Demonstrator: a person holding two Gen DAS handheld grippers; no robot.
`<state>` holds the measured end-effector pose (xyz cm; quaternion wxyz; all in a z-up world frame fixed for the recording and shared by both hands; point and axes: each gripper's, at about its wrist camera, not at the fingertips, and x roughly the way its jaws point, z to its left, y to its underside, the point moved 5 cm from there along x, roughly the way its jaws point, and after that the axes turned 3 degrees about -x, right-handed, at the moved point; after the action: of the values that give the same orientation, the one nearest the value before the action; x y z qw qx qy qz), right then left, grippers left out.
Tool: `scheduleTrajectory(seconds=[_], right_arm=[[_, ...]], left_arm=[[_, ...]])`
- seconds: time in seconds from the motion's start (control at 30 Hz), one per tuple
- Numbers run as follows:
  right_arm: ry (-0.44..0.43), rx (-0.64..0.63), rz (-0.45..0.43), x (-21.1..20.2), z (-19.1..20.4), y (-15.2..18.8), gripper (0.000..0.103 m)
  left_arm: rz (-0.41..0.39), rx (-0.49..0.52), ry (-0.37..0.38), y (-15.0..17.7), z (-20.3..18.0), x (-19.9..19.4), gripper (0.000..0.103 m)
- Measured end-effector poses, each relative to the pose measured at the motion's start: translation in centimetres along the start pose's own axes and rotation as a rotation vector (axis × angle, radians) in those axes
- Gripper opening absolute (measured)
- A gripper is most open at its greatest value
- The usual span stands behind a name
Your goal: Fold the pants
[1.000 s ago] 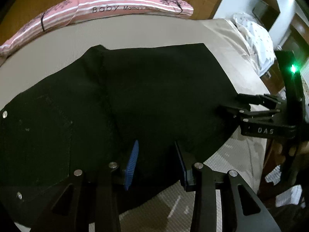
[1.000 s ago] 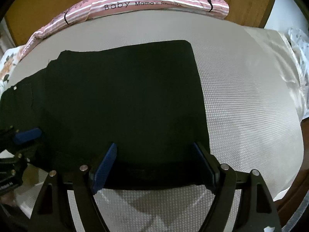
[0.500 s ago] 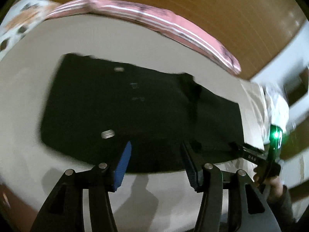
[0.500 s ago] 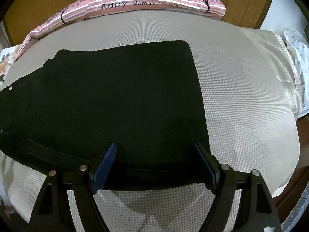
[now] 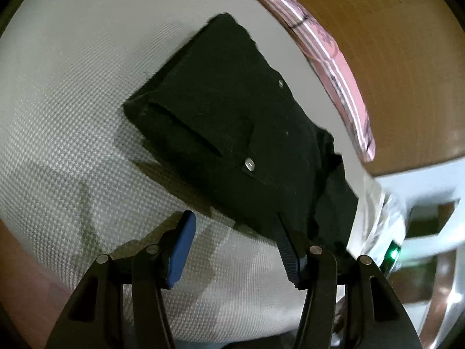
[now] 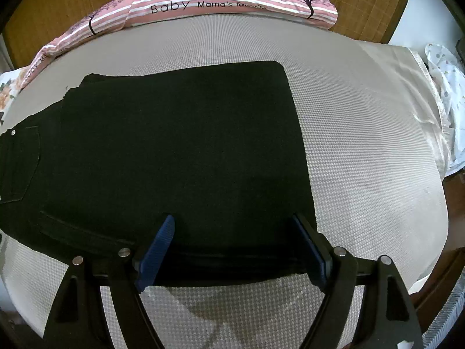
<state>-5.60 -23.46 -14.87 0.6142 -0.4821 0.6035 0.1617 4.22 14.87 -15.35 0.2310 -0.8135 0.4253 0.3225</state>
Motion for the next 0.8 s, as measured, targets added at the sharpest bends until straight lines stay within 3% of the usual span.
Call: scheduleTrajectory(seconds=[0.2, 0.6, 0.8], right_arm=[[0.0, -0.014, -0.007, -0.2, 0.4, 0.1, 0.078], [-0.027, 0.001, -0.023, -0.1, 0.2, 0.0, 0.082], [-0.037, 0.007, -0.026, -0.1, 0.1, 0.1, 0.084]], left_arm=[[-0.025, -0.084, 0.041, -0.8, 1.3, 0.2, 0.056], [-0.091, -0.131, 0.1, -2.6, 2.7, -0.1, 0.056], [-0.104, -0.172, 0.172, -3.3, 3.1, 0.1, 0.056]])
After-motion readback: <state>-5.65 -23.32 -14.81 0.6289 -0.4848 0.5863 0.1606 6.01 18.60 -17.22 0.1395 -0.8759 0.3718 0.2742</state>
